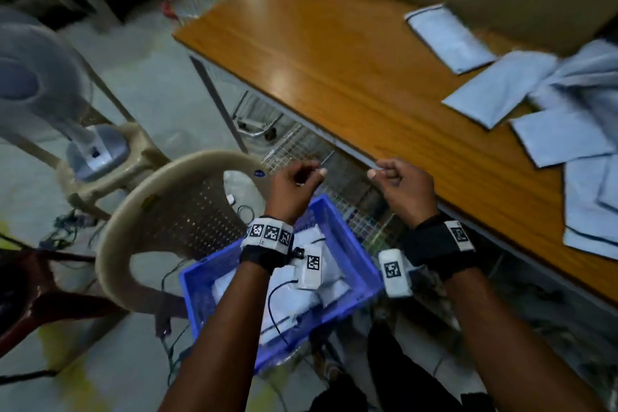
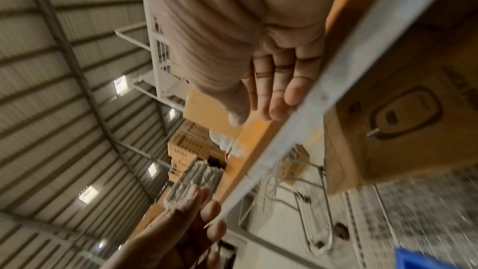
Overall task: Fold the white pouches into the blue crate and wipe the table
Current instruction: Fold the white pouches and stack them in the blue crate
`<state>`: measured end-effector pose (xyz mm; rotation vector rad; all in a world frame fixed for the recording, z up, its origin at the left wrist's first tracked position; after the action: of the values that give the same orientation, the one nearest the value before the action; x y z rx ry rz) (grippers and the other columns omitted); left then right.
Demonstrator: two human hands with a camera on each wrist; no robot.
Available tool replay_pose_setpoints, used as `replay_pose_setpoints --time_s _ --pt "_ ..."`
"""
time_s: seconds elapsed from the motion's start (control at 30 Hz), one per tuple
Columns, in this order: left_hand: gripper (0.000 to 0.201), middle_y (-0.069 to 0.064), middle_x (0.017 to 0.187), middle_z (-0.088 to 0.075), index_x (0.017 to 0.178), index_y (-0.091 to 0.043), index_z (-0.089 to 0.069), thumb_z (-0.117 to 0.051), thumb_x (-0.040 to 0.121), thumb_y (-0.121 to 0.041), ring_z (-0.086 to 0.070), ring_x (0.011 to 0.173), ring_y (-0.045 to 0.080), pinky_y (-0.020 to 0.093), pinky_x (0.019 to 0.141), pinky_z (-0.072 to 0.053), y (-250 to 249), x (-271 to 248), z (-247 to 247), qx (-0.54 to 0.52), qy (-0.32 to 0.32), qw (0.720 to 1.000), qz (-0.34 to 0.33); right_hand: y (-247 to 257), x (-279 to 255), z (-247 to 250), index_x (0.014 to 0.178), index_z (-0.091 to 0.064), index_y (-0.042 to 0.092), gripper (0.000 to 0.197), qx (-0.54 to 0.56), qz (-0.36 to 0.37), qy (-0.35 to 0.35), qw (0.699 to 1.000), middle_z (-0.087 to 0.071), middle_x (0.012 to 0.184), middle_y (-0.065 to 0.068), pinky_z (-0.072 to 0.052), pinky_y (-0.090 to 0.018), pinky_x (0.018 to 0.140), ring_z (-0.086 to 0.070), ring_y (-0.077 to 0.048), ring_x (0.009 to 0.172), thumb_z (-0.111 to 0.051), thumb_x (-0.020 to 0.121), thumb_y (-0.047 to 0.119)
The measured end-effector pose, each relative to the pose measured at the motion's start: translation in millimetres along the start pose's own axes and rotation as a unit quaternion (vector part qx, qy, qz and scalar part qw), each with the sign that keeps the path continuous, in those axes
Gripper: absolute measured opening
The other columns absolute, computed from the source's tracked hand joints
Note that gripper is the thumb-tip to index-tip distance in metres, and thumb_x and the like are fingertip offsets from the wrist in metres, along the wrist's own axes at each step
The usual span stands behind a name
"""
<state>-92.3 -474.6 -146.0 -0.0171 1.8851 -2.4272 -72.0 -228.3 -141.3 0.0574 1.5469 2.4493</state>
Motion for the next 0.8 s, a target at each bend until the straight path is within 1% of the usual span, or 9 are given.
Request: replay_pose_setpoints --time_s 0.07,0.13,0.17,0.3,0.37,0.43,0.57,0.67,0.8 --pt "0.019 0.007 0.092 -0.076 0.102 -0.007 -0.075 -0.076 0.087 -0.019 -0.072 0.088 0.015 0.026 0.079 -0.059 -33 10 -17 0.001 0.022 0.999 -0.030 12 1 41 0.103 -0.071 0.021 0.020 -0.015 0.012 -0.038 0.999 -0.067 0.082 0.011 -0.052 -0.018 0.073 -0.061 0.006 0.074 -0.073 0.086 0.032" --pt "0.018 0.003 0.091 -0.076 0.101 -0.011 -0.075 -0.076 0.087 -0.023 -0.072 0.089 0.012 0.025 0.080 -0.058 -58 18 -34 0.008 0.043 0.998 -0.055 20 -1 76 0.101 -0.069 0.022 0.018 -0.032 0.012 -0.059 0.998 -0.065 0.083 0.010 -0.046 -0.007 0.064 -0.059 0.008 0.073 -0.071 0.088 0.033" --pt "0.018 0.001 0.090 -0.076 0.100 -0.012 -0.075 -0.076 0.087 -0.025 -0.072 0.089 0.012 0.026 0.080 -0.059 -68 22 -42 0.006 0.050 0.997 -0.062 24 -2 91 0.101 -0.069 0.021 0.018 -0.044 0.011 -0.071 0.996 -0.065 0.085 0.008 -0.044 -0.006 0.062 -0.058 0.007 0.073 -0.070 0.088 0.034" --pt "0.021 0.003 0.089 -0.075 0.101 -0.011 -0.074 -0.076 0.087 -0.027 -0.072 0.087 0.017 0.034 0.080 -0.059 -94 44 -77 0.004 0.074 0.994 -0.080 25 10 146 0.106 -0.071 0.019 0.030 -0.049 0.000 -0.120 0.992 -0.069 0.097 0.004 -0.051 -0.027 0.078 -0.064 -0.009 0.089 -0.071 0.086 0.040" --pt "0.021 0.005 0.085 -0.075 0.098 -0.009 -0.074 -0.077 0.086 -0.026 -0.070 0.081 0.018 0.036 0.078 -0.059 -104 57 -95 0.002 0.074 0.994 -0.081 21 29 166 0.111 -0.068 0.018 0.033 -0.062 -0.010 -0.144 0.988 -0.068 0.102 0.002 -0.049 -0.028 0.082 -0.062 -0.013 0.095 -0.072 0.085 0.038" --pt "0.023 0.006 0.081 -0.073 0.096 -0.006 -0.074 -0.077 0.086 -0.026 -0.068 0.077 0.017 0.035 0.075 -0.058 -113 68 -112 0.014 0.075 0.994 -0.079 10 57 179 0.123 -0.060 0.021 0.046 -0.072 -0.019 -0.159 0.984 -0.065 0.118 -0.005 -0.050 -0.034 0.090 -0.061 -0.022 0.109 -0.074 0.083 0.039" --pt "0.018 0.002 0.074 -0.071 0.087 -0.009 -0.074 -0.078 0.085 -0.027 -0.070 0.076 0.023 0.033 0.071 -0.055 -121 88 -137 0.031 0.072 0.994 -0.076 -6 121 179 0.144 -0.041 0.019 0.071 -0.258 -0.059 -0.099 0.959 -0.039 0.151 -0.011 -0.037 -0.046 0.108 -0.040 -0.033 0.136 -0.067 0.084 0.047" --pt "0.023 0.004 0.082 -0.073 0.092 -0.011 -0.074 -0.078 0.083 -0.032 -0.071 0.085 0.026 0.038 0.076 -0.058 -112 100 -144 0.055 0.066 0.995 -0.054 -20 151 171 0.152 -0.027 0.019 0.078 -0.352 -0.093 -0.023 0.931 -0.016 0.162 -0.011 -0.030 -0.048 0.114 -0.026 -0.034 0.144 -0.059 0.088 0.051" --pt "0.028 0.005 0.091 -0.075 0.098 -0.011 -0.075 -0.078 0.083 -0.035 -0.070 0.089 0.020 0.038 0.081 -0.058 -93 106 -135 0.091 0.038 0.995 -0.030 -40 155 155 0.154 -0.022 0.021 0.076 -0.368 -0.108 0.033 0.923 -0.022 0.161 -0.008 -0.029 -0.047 0.115 -0.031 -0.033 0.142 -0.053 0.090 0.046"
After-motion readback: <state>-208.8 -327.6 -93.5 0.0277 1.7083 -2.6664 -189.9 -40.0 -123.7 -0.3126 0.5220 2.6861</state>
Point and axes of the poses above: each hand's wrist, its own x-axis towards the middle knuckle, its own z-axis out of the back of the hand, y = z × x, the point moved 9 cm from there along x, towards the middle knuckle
